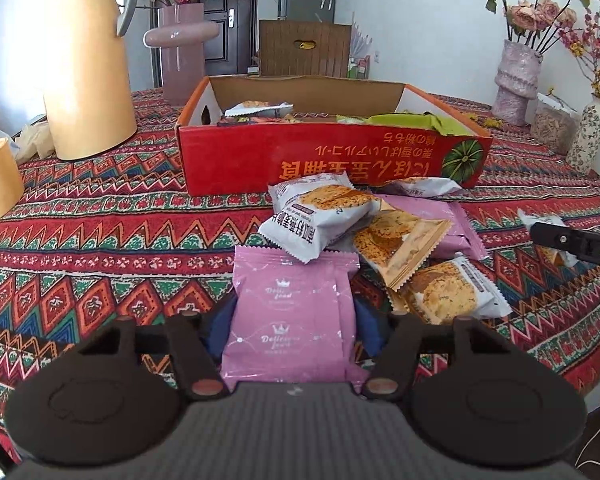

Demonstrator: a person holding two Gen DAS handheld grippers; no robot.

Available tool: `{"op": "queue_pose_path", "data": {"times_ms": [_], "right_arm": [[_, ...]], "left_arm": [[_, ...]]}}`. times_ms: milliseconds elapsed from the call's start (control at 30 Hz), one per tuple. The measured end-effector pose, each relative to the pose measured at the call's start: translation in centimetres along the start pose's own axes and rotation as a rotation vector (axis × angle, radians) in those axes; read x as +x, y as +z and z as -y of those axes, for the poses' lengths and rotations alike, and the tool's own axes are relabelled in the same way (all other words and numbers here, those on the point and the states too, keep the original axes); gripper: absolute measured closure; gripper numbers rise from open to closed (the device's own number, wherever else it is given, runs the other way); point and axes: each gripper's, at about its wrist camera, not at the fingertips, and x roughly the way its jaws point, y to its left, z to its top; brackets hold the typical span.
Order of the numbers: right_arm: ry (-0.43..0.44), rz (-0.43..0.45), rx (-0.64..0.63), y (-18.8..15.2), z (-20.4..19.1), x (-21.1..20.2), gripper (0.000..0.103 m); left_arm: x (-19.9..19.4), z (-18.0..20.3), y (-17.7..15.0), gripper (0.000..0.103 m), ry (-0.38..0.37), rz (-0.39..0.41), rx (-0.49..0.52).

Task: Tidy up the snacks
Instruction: 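Grasp the pink packet with the left tool while the right tool holds the white packet, then carry the pink and white packets into the box and open both tools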

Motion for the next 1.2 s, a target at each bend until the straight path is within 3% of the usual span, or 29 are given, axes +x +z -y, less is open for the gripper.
{"op": "queue_pose_path", "data": {"times_ms": [567,1200], "right_arm": [[0.035,0.034,-0.024,0.4,-1.8,-1.2,0.06],[0.096,0.132,-0.098,5.4,-5.6,1.4,0.06]], "left_arm": [[-3.5,-0.9,2.0,0.04,0.003,0.122,-0.022],[-1.7,0.2,7.5,0.04,-0.003,0.222,0.001]]}}
